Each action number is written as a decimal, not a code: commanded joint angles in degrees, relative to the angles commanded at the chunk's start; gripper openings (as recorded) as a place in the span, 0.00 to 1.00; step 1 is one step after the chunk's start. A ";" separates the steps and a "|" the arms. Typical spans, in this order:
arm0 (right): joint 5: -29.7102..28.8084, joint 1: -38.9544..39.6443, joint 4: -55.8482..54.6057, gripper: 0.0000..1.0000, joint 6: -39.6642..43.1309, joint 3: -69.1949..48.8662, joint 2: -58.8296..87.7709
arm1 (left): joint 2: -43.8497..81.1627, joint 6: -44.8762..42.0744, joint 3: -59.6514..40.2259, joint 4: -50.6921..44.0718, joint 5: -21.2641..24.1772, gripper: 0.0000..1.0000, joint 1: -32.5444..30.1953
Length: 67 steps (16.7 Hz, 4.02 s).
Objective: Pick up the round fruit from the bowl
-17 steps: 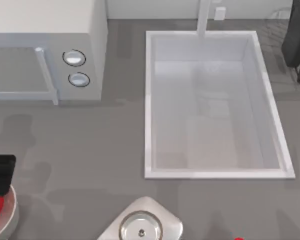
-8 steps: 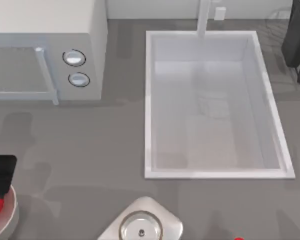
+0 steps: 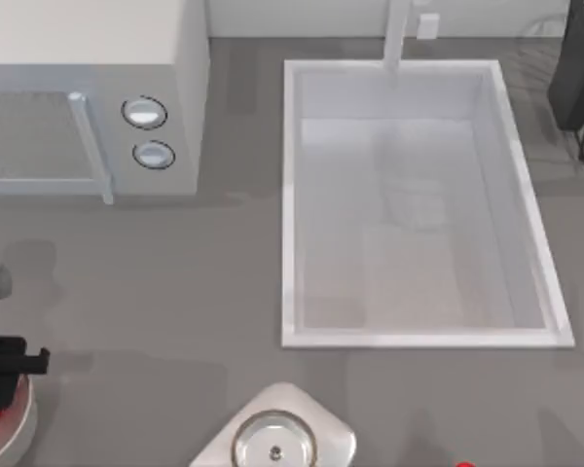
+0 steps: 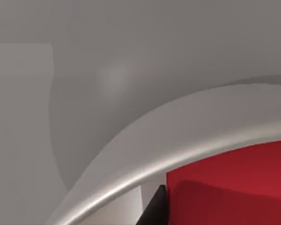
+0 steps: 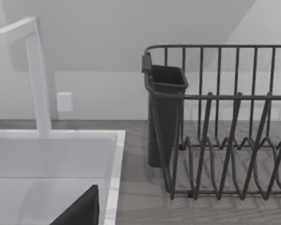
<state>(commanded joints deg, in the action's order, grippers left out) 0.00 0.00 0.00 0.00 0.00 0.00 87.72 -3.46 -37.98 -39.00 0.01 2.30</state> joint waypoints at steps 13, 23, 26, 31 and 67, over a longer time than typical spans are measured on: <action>0.00 0.00 0.00 1.00 0.00 0.00 0.00 | 3.24 -0.12 3.71 5.70 -0.01 0.62 0.12; 0.00 0.00 0.00 1.00 0.00 0.00 0.00 | 3.24 -0.12 3.71 5.70 -0.01 0.00 0.12; 0.00 0.00 0.00 1.00 0.00 0.00 0.00 | 3.24 -0.12 3.71 5.70 -0.01 0.00 0.12; 0.00 0.00 0.00 1.00 0.00 0.00 0.00 | -5.34 -2.86 2.32 -2.09 -0.54 0.00 0.28; 0.00 0.00 0.00 1.00 0.00 0.00 0.00 | 32.14 18.17 -87.57 -58.61 0.40 0.00 -20.15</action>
<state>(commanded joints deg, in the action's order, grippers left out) 0.00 0.00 0.00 0.00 0.00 0.00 119.86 14.71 -125.55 -97.62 0.40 -17.85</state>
